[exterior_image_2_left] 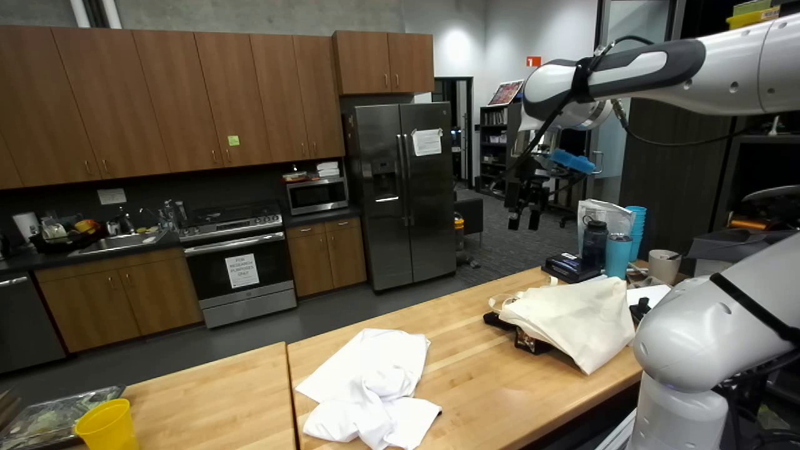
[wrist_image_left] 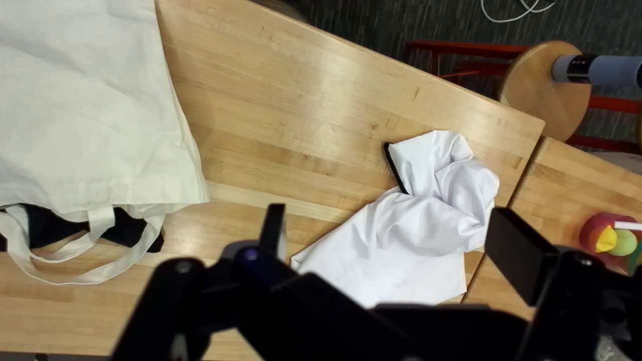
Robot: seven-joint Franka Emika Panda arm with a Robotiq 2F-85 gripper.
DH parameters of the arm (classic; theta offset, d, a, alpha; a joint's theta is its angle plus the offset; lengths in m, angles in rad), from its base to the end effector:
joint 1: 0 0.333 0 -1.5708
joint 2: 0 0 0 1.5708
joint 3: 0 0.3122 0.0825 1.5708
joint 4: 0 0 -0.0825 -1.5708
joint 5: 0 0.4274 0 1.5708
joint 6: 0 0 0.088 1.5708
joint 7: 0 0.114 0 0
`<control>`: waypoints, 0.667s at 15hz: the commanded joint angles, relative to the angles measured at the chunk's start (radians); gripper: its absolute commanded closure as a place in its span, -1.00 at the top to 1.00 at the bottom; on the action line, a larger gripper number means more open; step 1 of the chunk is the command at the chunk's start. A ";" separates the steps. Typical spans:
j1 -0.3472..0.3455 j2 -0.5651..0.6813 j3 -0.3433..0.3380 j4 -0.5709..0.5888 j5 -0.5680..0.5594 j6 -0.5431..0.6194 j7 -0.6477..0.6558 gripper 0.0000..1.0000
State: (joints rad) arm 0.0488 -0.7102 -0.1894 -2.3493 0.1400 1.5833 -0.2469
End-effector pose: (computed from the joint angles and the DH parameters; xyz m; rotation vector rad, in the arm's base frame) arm 0.3718 -0.0474 0.5559 -2.8634 -0.2138 0.0278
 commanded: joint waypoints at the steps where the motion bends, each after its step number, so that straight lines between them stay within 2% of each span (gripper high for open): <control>1: -0.023 0.004 0.016 0.003 0.010 -0.005 -0.012 1.00; 3: -0.002 -0.013 0.015 -0.019 -0.025 0.008 -0.109 1.00; 6: -0.017 -0.011 0.037 -0.083 -0.179 0.116 -0.201 1.00; 8: -0.041 0.012 0.030 -0.135 -0.279 0.283 -0.189 1.00; 10: -0.073 0.037 0.010 -0.176 -0.312 0.457 -0.118 1.00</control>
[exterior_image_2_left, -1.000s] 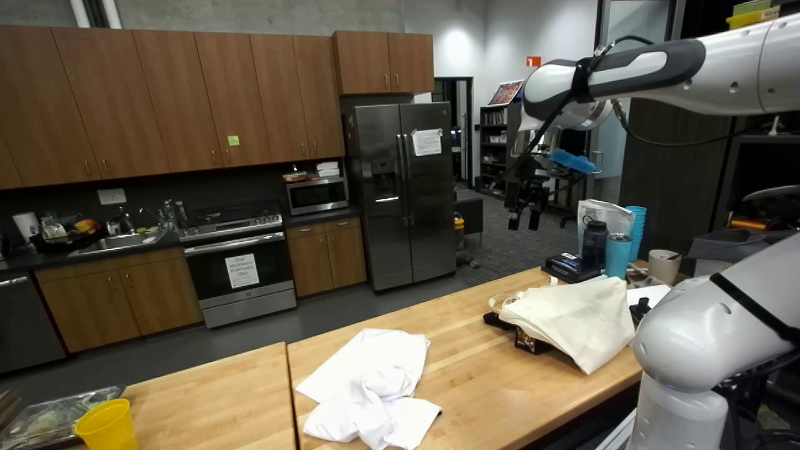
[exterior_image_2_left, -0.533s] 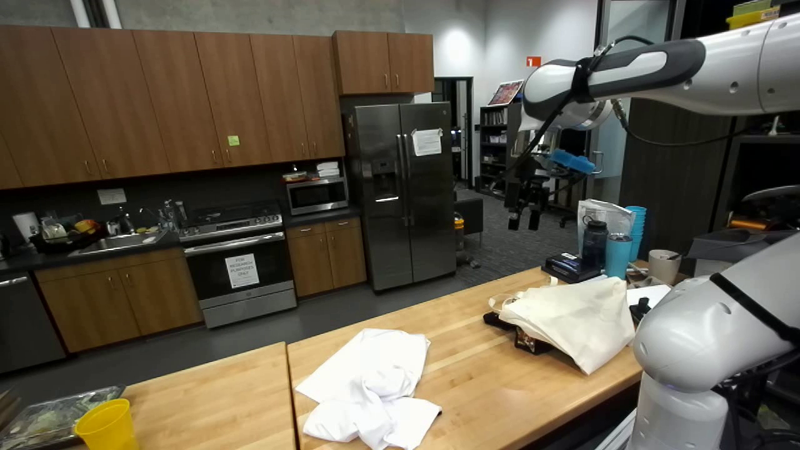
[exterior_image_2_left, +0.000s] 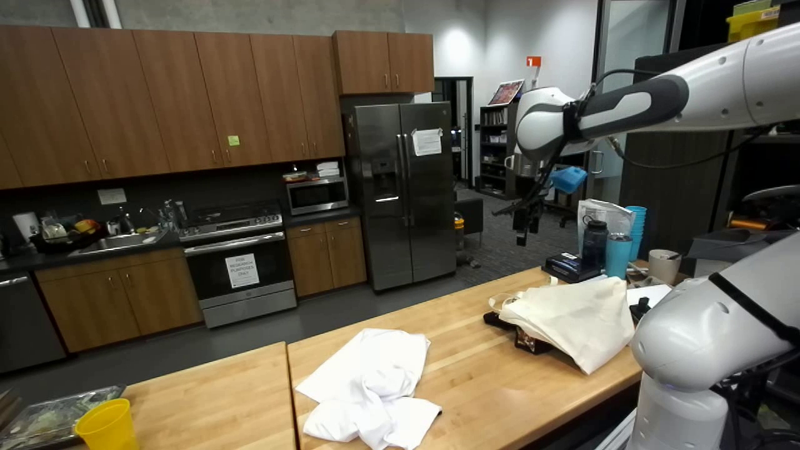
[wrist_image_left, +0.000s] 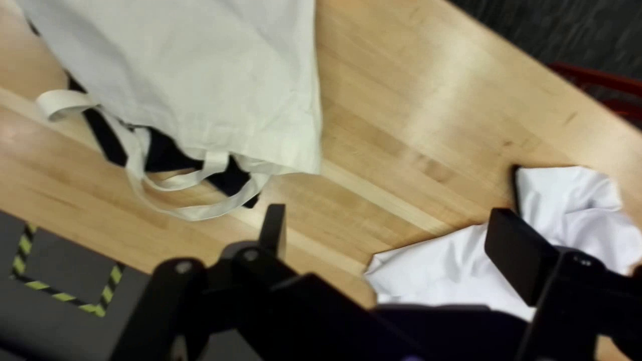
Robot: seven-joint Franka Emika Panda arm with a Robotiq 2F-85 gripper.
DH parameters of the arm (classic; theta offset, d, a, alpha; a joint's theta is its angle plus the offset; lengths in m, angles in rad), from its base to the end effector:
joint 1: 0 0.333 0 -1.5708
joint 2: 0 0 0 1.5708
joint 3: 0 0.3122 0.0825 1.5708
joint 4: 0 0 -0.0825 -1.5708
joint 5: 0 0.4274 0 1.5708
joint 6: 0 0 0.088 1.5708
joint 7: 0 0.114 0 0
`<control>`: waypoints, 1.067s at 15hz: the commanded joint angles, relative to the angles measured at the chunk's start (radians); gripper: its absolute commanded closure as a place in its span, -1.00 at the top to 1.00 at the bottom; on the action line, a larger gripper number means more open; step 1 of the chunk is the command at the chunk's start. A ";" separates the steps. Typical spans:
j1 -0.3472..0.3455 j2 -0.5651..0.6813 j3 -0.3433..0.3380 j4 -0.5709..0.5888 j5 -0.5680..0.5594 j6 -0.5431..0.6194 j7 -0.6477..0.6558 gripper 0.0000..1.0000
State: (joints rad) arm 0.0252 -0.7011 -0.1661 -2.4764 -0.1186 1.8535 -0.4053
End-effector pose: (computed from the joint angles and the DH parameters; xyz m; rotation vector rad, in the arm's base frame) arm 0.3899 -0.0690 0.5078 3.0717 0.5087 0.1064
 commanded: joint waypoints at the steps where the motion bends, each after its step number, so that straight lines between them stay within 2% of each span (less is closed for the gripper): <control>1: -0.058 0.039 -0.039 -0.067 -0.023 0.259 0.059 1.00; 3: -0.102 0.068 -0.049 -0.112 -0.010 0.364 0.123 1.00; 5: -0.160 0.110 -0.040 -0.151 -0.032 0.416 0.205 1.00; 8: -0.190 0.171 -0.029 -0.143 -0.011 0.317 0.260 1.00; 9: -0.179 0.139 -0.038 -0.157 -0.014 0.355 0.217 1.00; 16: -0.186 0.174 -0.031 -0.155 -0.014 0.336 0.250 1.00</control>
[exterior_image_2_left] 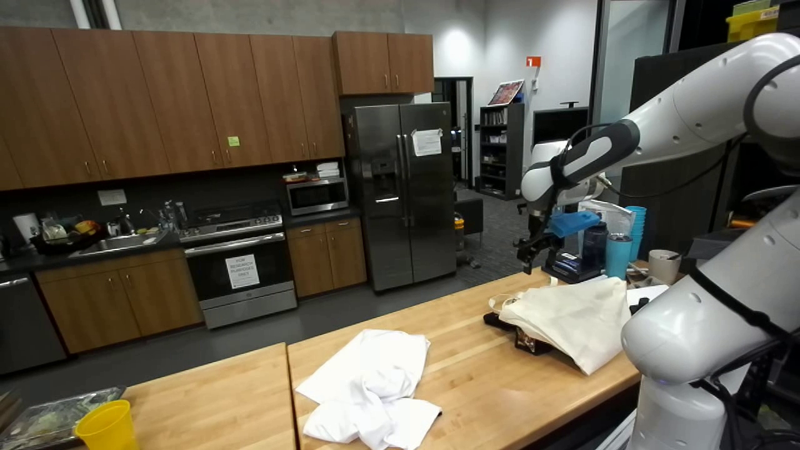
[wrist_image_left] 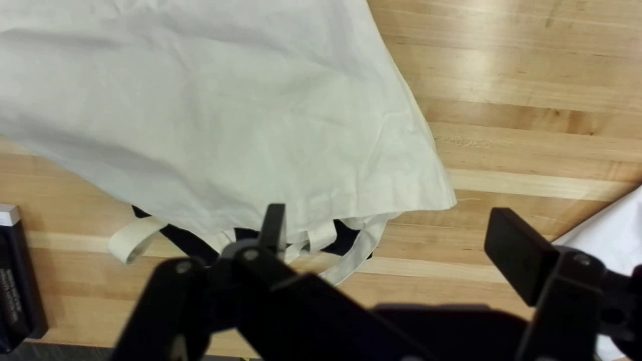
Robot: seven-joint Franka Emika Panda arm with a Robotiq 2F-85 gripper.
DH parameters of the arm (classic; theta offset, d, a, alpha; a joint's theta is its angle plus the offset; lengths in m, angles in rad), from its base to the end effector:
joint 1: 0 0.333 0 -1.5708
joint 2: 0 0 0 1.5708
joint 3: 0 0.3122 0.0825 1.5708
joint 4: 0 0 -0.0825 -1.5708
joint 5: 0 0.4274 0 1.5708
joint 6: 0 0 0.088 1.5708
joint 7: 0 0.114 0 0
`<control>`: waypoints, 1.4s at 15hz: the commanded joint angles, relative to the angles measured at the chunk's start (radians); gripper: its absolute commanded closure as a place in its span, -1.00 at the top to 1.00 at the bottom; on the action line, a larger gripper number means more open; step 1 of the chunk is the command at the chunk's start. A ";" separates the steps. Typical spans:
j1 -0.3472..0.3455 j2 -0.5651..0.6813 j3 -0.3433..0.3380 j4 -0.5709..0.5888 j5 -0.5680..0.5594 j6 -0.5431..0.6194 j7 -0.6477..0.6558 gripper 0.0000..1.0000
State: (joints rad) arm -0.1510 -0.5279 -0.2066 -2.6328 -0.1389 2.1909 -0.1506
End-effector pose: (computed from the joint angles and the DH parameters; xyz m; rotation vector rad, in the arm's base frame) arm 0.3956 -0.1476 0.3872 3.1035 -0.1666 0.1167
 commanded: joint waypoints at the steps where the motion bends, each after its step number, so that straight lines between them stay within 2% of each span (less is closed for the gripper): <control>1: -0.010 0.001 0.009 0.001 0.006 -0.002 -0.005 1.00; 14: -0.010 0.001 0.010 0.002 0.006 -0.002 -0.004 1.00; 15: 0.002 0.019 -0.012 0.006 0.031 -0.008 -0.037 1.00; 17: -0.011 0.060 -0.003 0.007 0.054 0.022 0.031 1.00; 21: 0.015 0.154 -0.005 0.016 0.219 0.044 0.106 1.00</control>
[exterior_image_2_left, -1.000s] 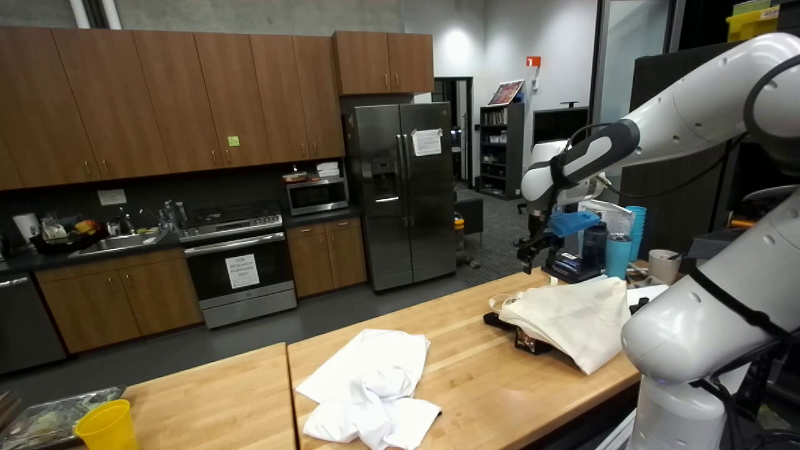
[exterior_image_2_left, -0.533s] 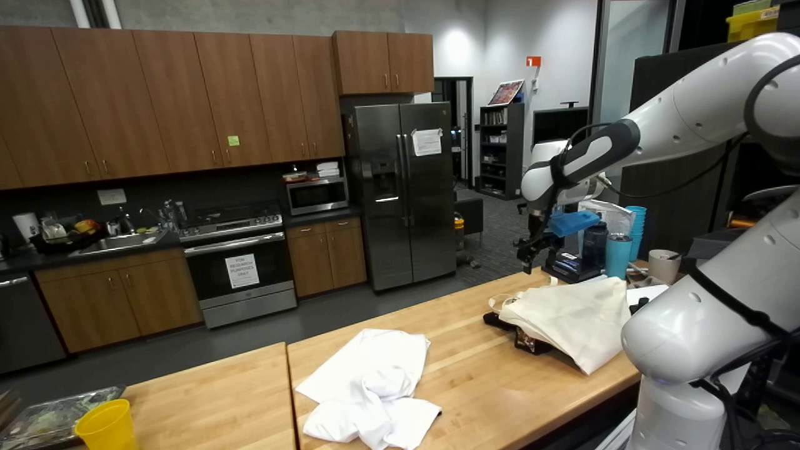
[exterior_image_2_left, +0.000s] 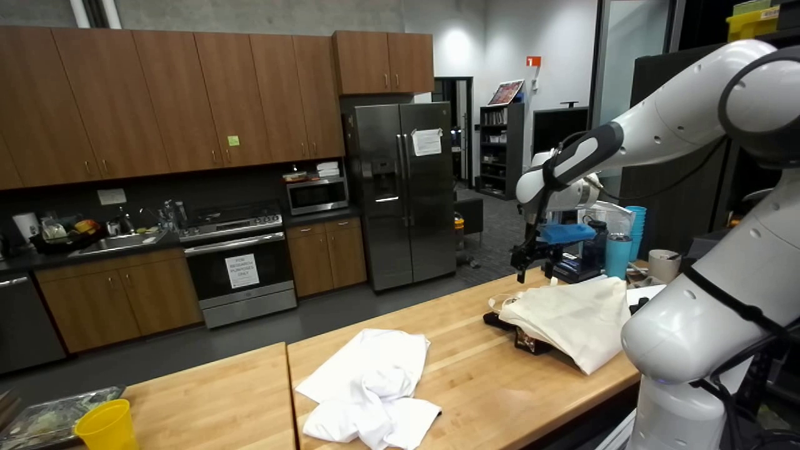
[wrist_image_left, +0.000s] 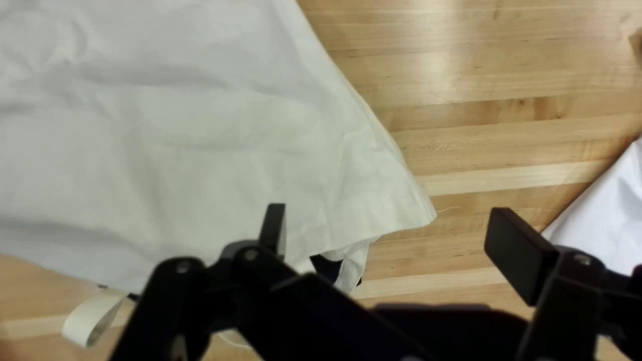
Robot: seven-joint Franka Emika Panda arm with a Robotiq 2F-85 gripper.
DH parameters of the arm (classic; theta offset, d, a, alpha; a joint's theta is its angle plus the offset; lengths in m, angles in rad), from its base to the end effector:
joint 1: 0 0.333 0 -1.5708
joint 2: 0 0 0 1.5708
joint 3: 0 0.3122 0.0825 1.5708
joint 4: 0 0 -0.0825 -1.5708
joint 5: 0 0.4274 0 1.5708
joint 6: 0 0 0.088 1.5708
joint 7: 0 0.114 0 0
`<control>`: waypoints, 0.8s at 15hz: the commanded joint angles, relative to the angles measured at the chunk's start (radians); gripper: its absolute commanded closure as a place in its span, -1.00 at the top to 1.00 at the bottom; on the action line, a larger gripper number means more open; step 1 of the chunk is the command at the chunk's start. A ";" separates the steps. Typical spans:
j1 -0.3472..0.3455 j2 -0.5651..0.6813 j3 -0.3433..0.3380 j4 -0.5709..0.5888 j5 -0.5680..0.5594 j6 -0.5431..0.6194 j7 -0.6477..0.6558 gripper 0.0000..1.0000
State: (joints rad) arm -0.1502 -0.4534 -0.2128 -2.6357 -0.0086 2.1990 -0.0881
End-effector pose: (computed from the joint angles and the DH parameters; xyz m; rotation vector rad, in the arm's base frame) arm 0.3994 -0.1448 0.3555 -3.0356 0.3803 -0.0400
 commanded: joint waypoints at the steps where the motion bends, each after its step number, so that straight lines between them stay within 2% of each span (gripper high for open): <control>1: 0.027 0.106 0.001 0.019 0.129 0.059 0.028 1.00; 3: 0.047 0.159 0.023 0.014 0.164 0.141 0.012 1.00; 4: 0.055 0.189 0.048 0.005 0.143 0.209 0.012 1.00; 7: 0.056 0.283 0.119 -0.012 0.010 0.436 0.047 1.00; 9: 0.040 0.351 0.162 -0.018 -0.111 0.555 0.118 1.00; 12: 0.040 0.431 0.174 0.002 -0.225 0.559 0.213 1.00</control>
State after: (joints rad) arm -0.0941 -0.0917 -0.0538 -2.6582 -0.1389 2.7476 0.0501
